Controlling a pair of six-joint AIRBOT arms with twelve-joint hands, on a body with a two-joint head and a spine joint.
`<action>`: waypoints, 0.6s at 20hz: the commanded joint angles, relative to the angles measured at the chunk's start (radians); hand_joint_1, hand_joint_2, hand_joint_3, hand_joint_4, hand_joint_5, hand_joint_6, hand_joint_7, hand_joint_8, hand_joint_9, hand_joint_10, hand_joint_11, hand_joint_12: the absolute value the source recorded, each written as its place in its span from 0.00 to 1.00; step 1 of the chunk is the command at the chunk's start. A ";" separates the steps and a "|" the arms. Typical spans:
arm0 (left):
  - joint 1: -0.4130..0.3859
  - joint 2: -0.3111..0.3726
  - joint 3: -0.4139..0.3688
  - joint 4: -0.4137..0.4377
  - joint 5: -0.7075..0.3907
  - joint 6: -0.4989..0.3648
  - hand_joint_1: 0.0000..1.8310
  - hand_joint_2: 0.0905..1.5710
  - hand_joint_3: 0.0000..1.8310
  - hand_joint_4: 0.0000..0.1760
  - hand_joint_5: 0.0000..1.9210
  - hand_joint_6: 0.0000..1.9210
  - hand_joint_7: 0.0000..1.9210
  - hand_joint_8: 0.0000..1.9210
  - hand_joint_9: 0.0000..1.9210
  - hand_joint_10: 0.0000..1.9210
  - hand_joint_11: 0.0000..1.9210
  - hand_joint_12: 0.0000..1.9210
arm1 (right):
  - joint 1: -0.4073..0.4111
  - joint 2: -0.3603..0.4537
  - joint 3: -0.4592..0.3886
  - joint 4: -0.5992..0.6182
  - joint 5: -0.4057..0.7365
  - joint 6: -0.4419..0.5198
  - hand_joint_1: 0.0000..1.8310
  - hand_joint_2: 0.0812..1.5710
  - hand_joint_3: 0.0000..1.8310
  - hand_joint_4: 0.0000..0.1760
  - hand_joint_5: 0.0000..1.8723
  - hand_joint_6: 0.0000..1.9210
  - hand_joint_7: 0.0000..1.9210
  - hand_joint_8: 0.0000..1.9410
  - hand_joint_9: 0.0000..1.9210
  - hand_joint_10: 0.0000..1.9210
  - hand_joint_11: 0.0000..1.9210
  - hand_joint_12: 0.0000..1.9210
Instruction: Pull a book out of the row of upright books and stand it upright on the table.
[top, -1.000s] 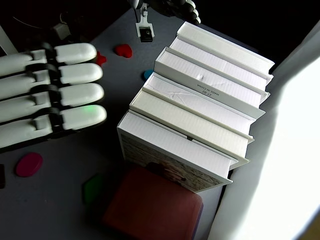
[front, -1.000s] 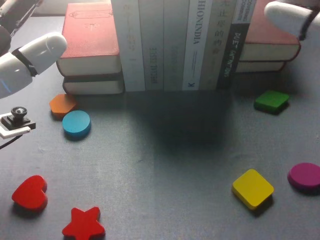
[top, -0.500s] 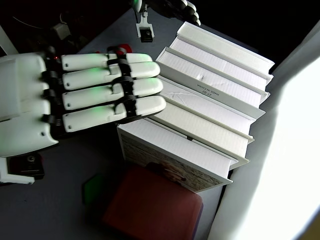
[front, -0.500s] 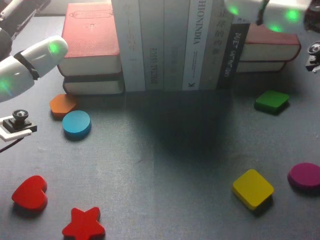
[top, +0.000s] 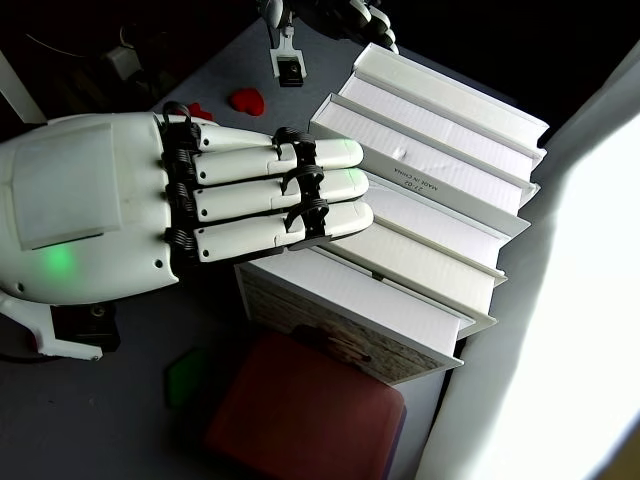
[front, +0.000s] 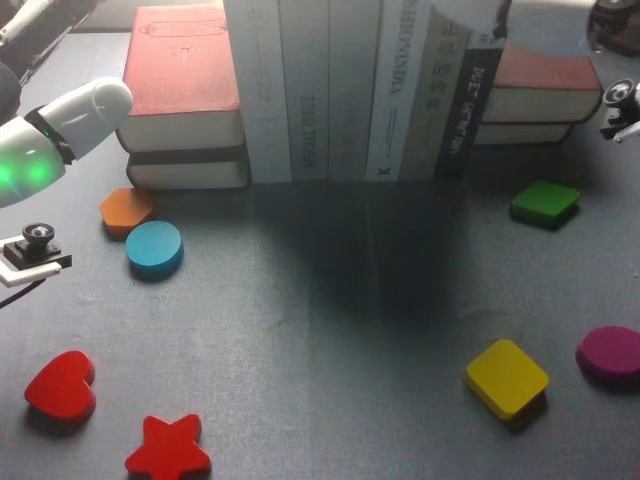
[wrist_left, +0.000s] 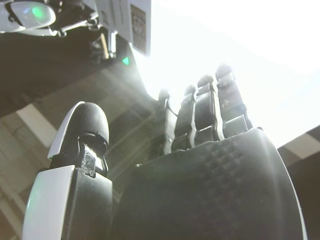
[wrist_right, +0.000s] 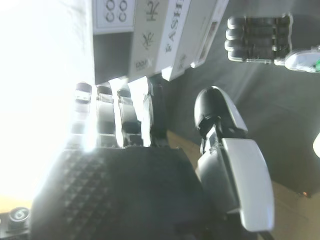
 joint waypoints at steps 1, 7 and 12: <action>-0.007 -0.004 0.003 -0.015 -0.127 -0.009 0.20 0.87 0.00 0.17 0.08 0.00 0.00 0.00 0.00 0.00 0.00 0.04 | 0.013 0.008 -0.016 -0.006 0.135 0.001 0.10 0.86 0.00 0.00 0.32 0.42 0.07 0.01 0.00 0.00 0.00 0.00; 0.002 -0.003 0.001 -0.024 -0.137 -0.010 0.18 0.87 0.00 0.26 0.08 0.00 0.00 0.00 0.00 0.00 0.00 0.02 | -0.088 0.084 -0.130 -0.038 0.307 0.001 0.11 0.87 0.00 0.00 0.35 0.43 0.07 0.00 0.00 0.00 0.00 0.00; 0.009 -0.002 -0.002 -0.030 -0.142 -0.010 0.16 0.87 0.00 0.27 0.08 0.00 0.00 0.00 0.00 0.00 0.00 0.08 | -0.222 0.117 -0.185 -0.041 0.467 0.046 0.12 0.90 0.00 0.00 0.37 0.37 0.05 0.00 0.00 0.00 0.00 0.00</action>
